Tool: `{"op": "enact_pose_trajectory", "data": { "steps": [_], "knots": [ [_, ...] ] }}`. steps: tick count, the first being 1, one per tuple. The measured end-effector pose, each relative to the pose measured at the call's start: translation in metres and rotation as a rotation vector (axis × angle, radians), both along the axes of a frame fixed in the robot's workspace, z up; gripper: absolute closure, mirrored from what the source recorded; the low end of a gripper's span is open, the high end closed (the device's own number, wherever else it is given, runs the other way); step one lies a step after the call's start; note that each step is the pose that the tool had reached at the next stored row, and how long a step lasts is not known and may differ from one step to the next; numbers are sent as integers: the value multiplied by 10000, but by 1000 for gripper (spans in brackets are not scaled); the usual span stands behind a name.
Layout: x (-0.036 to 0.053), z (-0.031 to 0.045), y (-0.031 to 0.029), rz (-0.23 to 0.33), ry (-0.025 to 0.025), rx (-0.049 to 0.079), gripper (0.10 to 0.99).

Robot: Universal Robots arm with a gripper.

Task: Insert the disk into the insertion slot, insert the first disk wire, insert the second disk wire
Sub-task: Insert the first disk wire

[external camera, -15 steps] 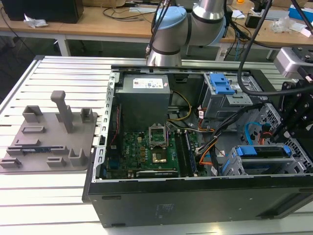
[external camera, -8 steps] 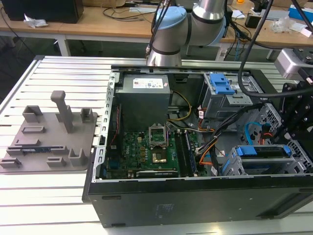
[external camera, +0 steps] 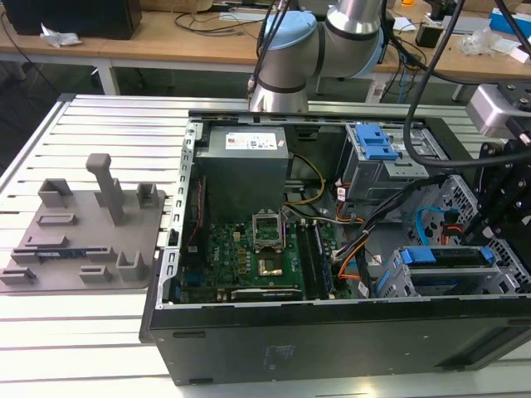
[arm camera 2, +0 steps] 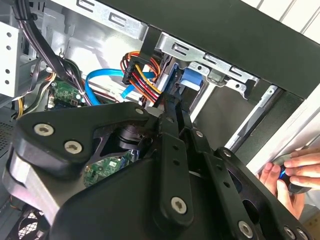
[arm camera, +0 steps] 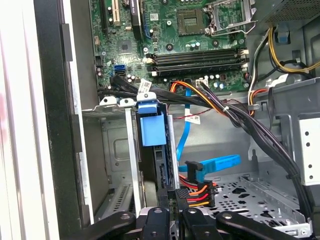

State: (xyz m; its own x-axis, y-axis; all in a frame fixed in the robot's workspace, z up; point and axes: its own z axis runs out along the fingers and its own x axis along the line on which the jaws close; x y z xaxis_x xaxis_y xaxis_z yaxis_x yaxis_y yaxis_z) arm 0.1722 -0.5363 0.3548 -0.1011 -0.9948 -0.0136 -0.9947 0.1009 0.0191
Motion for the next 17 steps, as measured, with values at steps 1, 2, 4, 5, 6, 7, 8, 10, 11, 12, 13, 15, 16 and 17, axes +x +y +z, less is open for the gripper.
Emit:
{"op": "enact_pose_trajectory", "data": {
  "steps": [1, 2, 4, 5, 6, 7, 8, 10, 11, 12, 13, 15, 16, 17],
  "knots": [
    [0, -2, -1, -7, 0, 0, 918],
    [0, -4, -2, -19, 0, -1, 918],
    [0, -10, -4, -40, 0, 0, 918],
    [0, -12, -4, -46, -1, 0, 918],
    [0, -15, -4, -52, 0, 0, 918],
    [0, -20, -4, -62, 0, 0, 918],
    [0, -25, -4, -74, 0, 0, 918],
    [0, -32, -4, -92, 0, 0, 918],
    [0, -33, -4, -99, 0, 0, 918],
    [0, -33, -4, -100, 0, -1, 918],
    [0, -34, -4, -101, 0, 0, 918],
    [0, -34, -4, -102, 0, 0, 918],
    [0, -35, -4, -103, 0, 0, 918],
    [0, -38, -4, -102, 0, 2, 918]
  ]
}}
